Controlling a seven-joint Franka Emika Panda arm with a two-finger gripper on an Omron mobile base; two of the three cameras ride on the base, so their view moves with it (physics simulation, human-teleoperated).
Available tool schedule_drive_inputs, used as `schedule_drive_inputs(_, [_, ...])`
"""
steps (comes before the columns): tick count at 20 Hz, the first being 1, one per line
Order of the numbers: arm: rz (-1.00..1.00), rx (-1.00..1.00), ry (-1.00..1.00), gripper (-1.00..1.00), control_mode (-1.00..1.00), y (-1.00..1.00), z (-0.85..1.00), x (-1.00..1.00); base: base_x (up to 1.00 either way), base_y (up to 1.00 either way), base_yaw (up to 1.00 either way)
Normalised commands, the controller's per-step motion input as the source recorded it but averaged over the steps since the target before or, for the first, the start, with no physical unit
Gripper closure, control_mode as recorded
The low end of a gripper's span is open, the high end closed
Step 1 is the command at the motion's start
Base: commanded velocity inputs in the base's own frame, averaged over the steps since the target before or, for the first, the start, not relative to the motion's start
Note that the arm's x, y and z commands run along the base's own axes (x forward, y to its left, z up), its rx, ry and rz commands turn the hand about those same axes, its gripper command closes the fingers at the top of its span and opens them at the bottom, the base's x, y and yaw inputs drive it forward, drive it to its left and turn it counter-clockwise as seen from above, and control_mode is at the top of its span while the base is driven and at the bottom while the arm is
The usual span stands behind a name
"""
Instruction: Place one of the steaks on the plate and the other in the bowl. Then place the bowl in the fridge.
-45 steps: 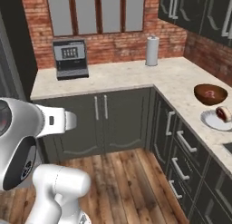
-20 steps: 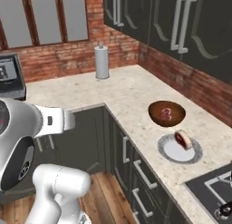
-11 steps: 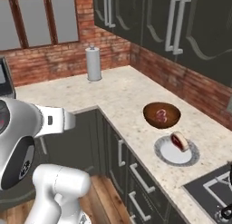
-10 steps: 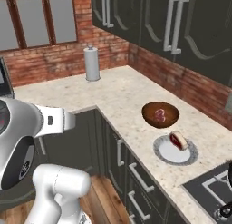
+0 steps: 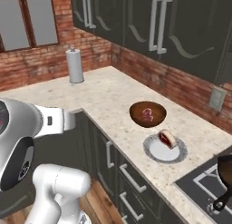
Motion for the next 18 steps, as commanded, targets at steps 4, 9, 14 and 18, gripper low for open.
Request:
schedule_drive_inputs(4, [0.0, 0.0, 0.0, -1.0, 1.0, 0.0, 0.0, 0.0, 0.73, -0.05, -0.22])
schedule_drive_inputs(9, [0.0, 0.0, 0.0, -1.0, 1.0, 0.0, 0.0, 0.0, 0.73, -0.02, -0.23])
schedule_drive_inputs(14, [0.0, 0.0, 0.0, -1.0, 1.0, 0.0, 0.0, 0.0, 0.71, 0.0, -0.23])
schedule_drive_inputs(18, [0.0, 0.0, 0.0, -1.0, 1.0, 0.0, 0.0, 0.0, 0.72, 0.0, -0.23])
